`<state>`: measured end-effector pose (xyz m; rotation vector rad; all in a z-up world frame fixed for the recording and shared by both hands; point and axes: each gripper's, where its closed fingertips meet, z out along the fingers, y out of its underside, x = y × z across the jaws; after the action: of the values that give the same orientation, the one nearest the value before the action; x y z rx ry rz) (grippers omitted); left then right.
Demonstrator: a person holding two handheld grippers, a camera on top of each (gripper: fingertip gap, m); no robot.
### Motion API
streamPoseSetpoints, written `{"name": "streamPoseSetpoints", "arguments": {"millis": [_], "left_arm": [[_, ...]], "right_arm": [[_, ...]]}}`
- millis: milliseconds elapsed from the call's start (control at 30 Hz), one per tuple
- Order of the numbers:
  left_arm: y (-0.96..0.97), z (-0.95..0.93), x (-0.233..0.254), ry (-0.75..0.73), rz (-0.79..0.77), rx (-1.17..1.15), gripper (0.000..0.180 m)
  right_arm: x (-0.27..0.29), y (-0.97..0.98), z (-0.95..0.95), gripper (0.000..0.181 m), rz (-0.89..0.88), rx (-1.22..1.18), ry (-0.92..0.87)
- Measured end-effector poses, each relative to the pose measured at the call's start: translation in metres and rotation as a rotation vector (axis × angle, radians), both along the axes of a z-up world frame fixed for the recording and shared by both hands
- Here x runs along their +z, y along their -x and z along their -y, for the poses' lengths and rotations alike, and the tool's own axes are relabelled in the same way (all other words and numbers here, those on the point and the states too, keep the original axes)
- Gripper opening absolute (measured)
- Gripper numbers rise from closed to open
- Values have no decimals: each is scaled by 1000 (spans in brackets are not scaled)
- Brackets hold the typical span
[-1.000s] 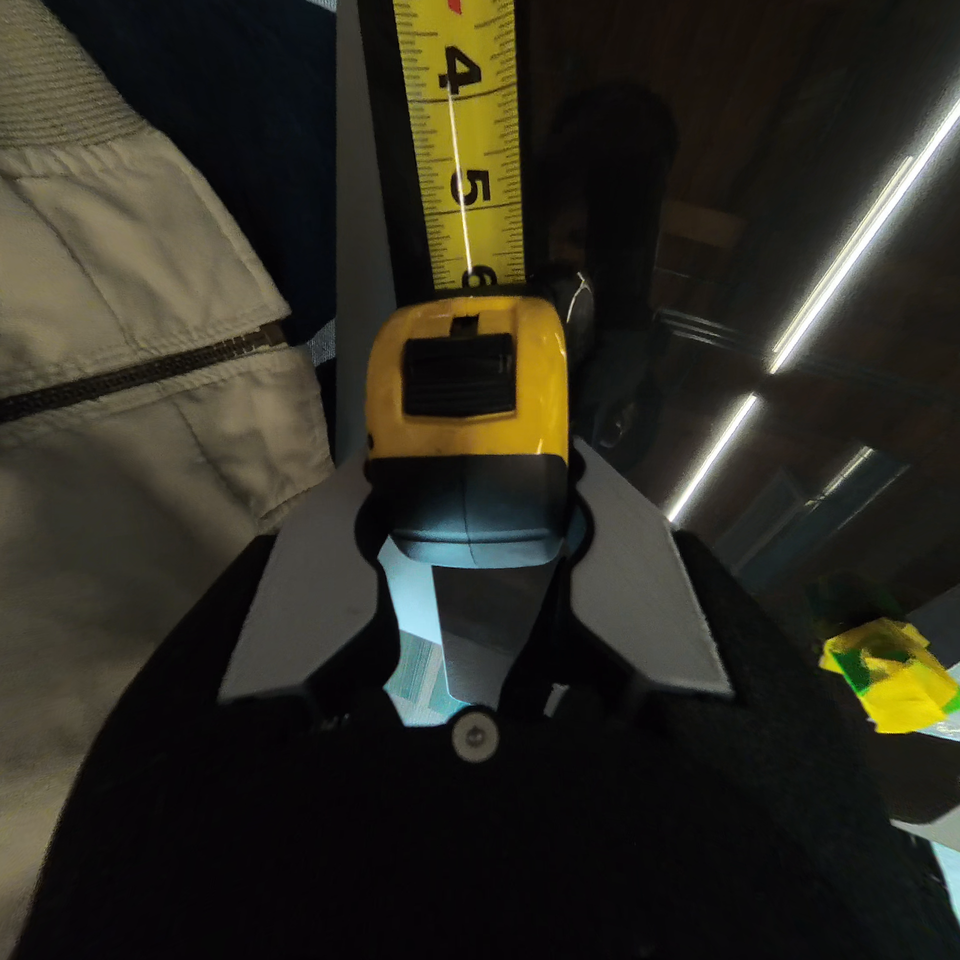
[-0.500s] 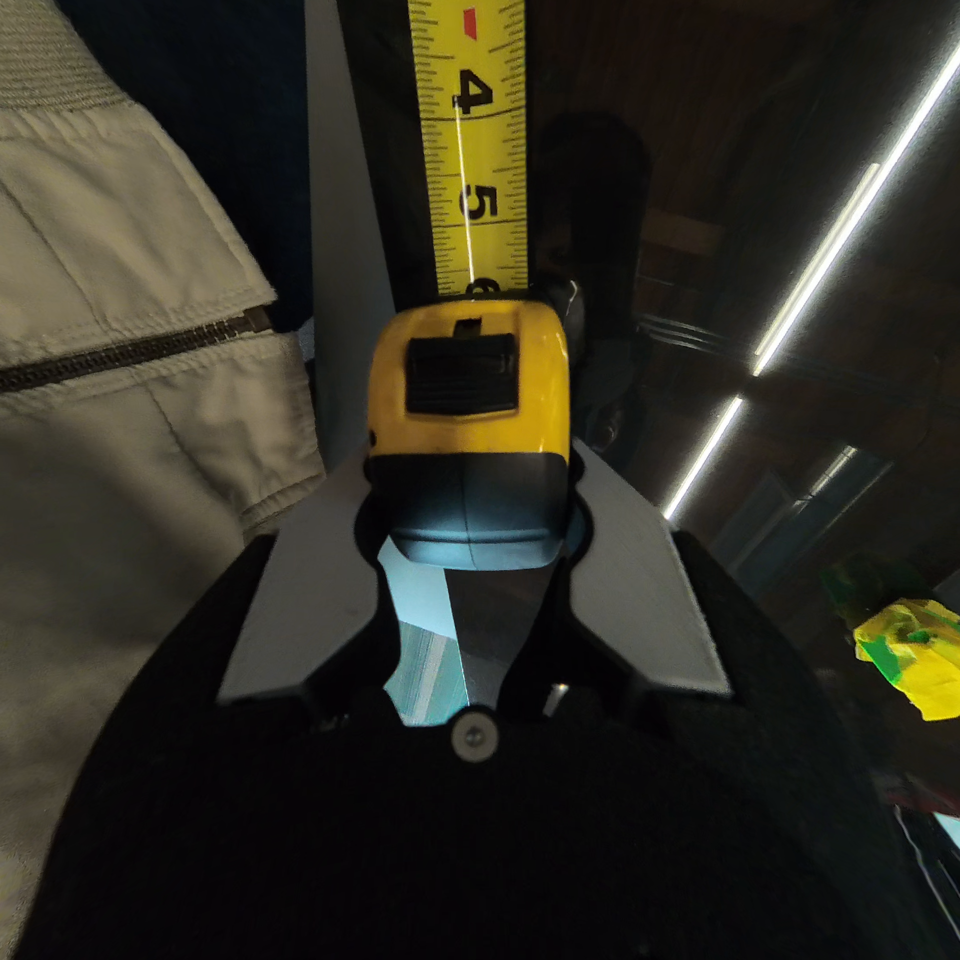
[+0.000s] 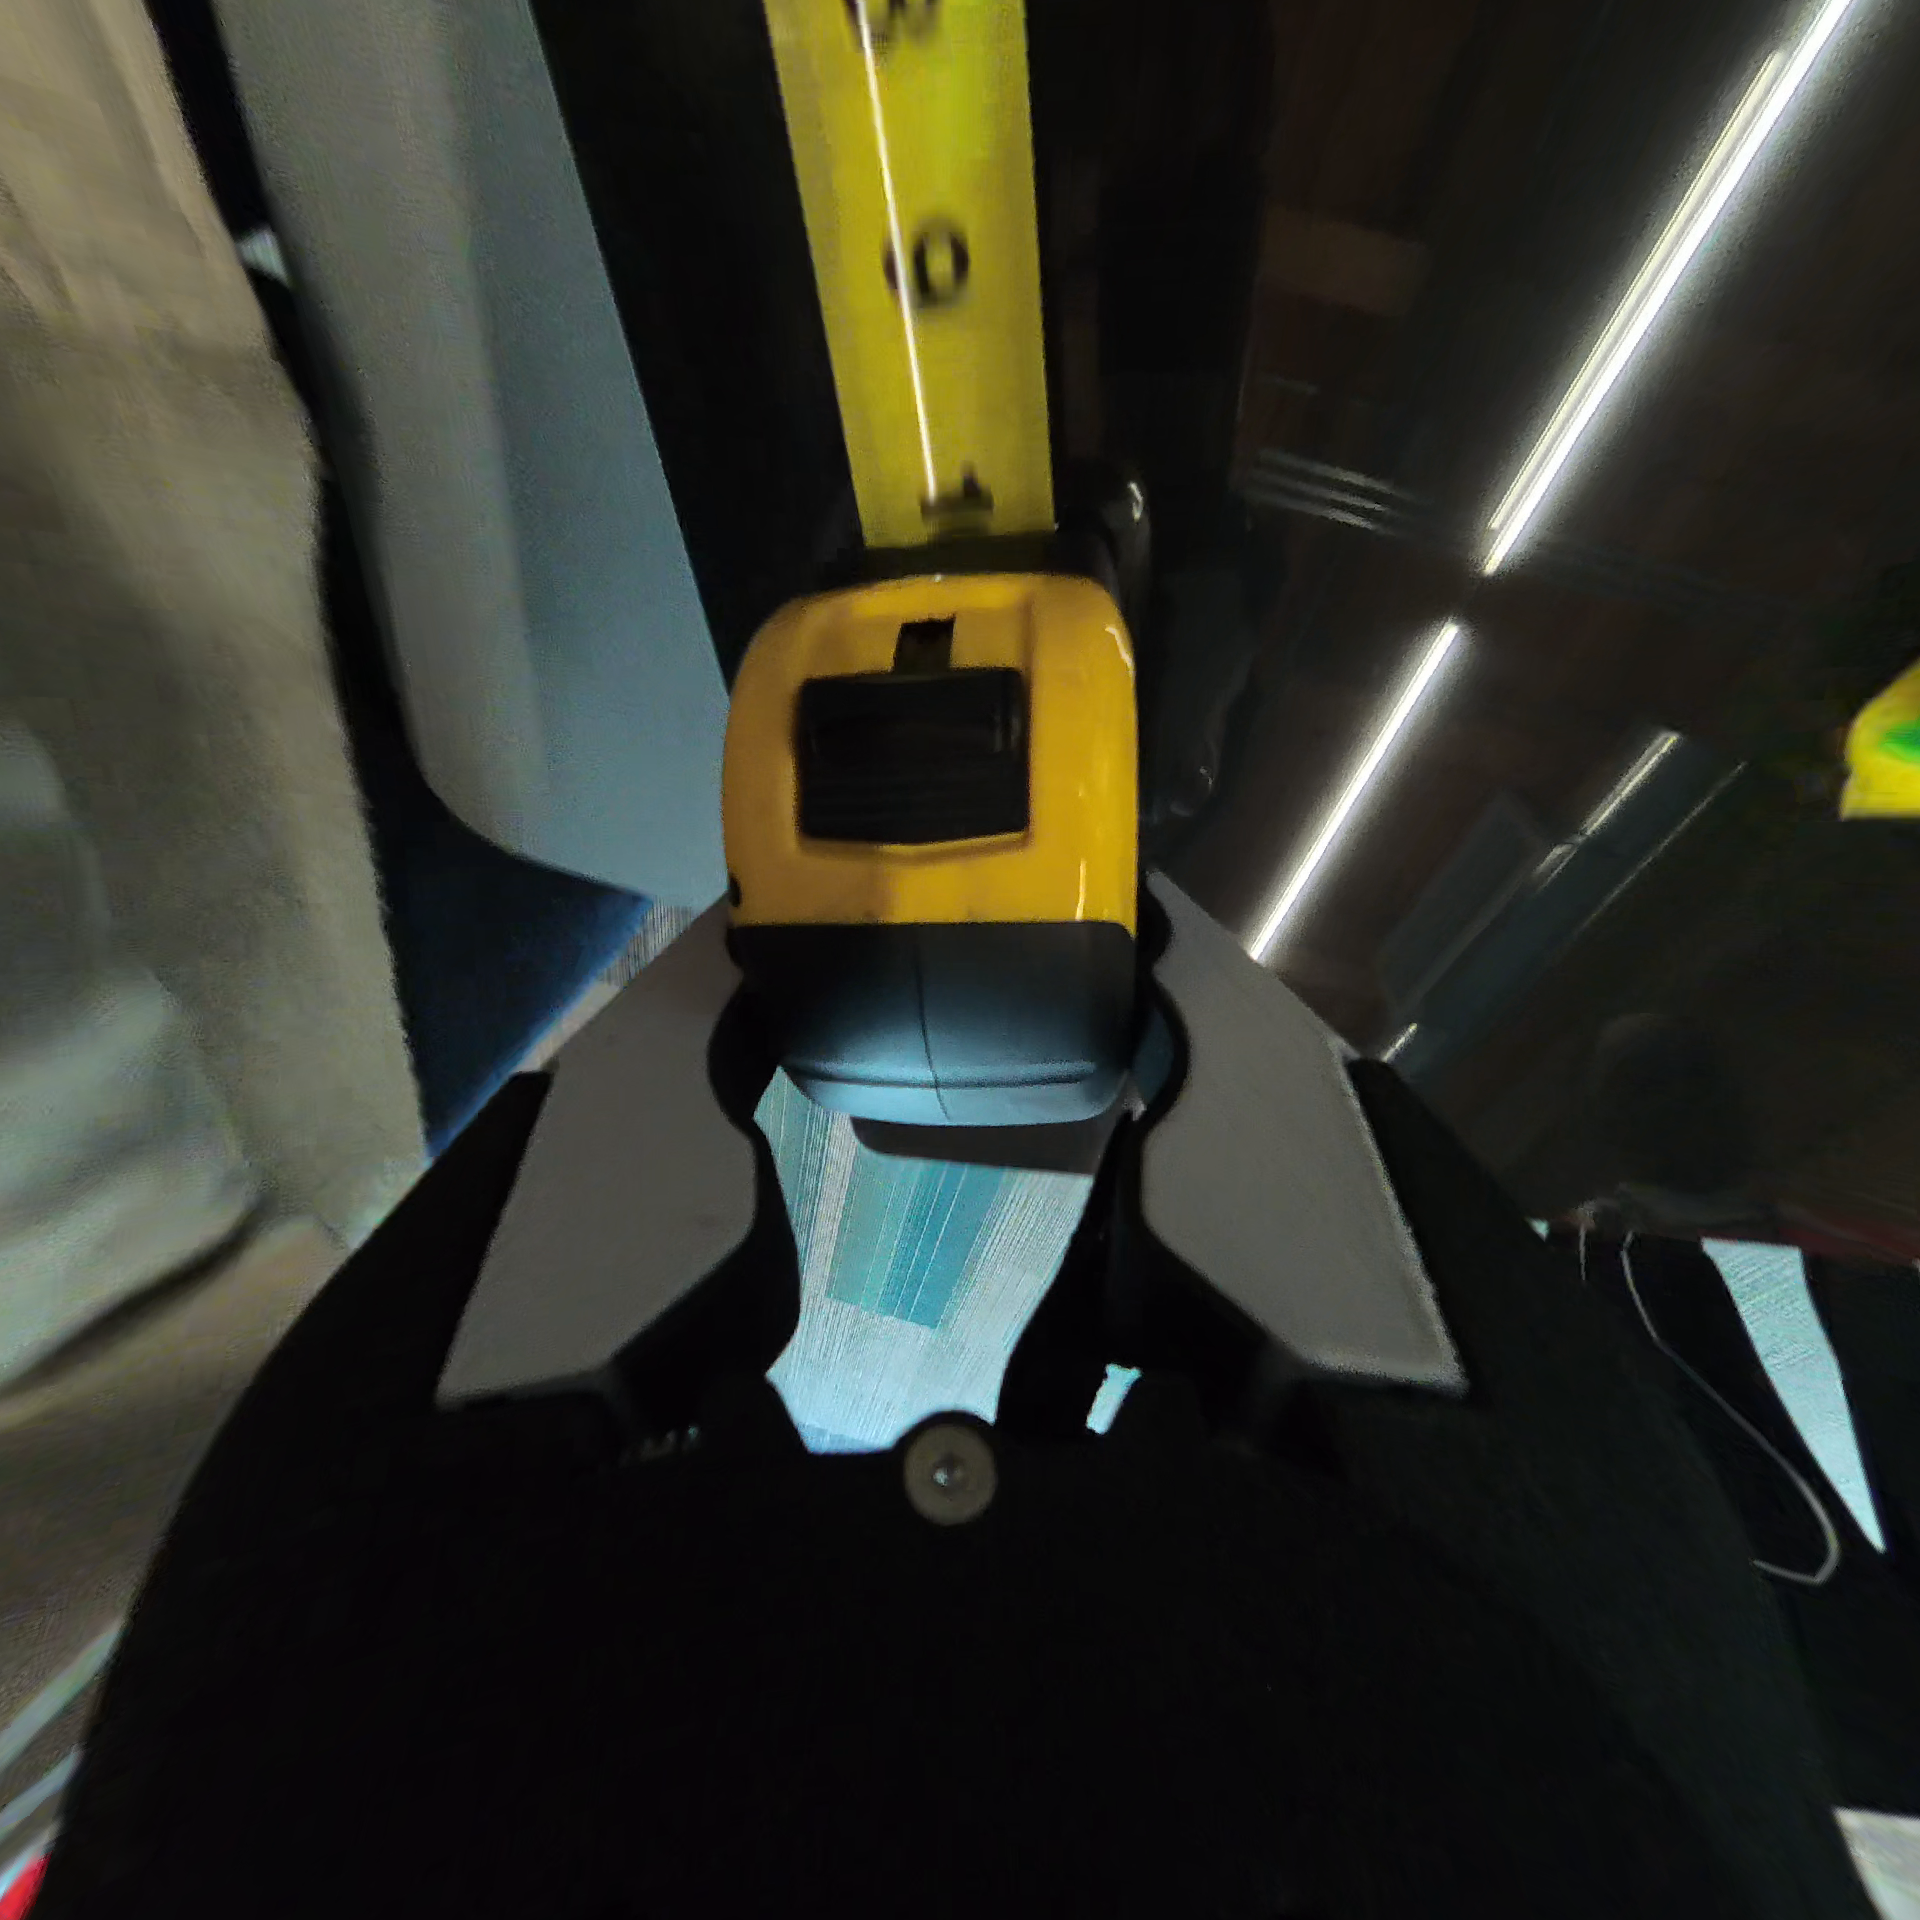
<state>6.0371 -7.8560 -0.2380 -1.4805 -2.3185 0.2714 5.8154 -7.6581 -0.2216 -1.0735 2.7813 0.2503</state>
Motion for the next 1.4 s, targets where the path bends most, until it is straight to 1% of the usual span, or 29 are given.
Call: {"name": "streamPoseSetpoints", "arguments": {"millis": [433,733,867,967,1233,1333,1400], "left_arm": [[6,-3,1,-6,5,24,6],[9,-4,1,-8,14,23,5],[6,-2,0,30,47,-7,5],[5,-2,0,27,52,8,6],[6,-3,0,34,61,14,5],[6,-4,1,38,73,18,6],[6,-4,1,46,81,21,6]], "right_arm": [[-3,75,-61,67,41,4,3],[-3,112,-90,67,52,-13,50],[-3,115,-95,67,50,-9,48],[2,119,-97,67,59,-17,63],[-10,153,-125,68,-5,5,5],[-10,152,-122,67,38,-17,37],[-9,152,-119,67,27,8,41]]}}
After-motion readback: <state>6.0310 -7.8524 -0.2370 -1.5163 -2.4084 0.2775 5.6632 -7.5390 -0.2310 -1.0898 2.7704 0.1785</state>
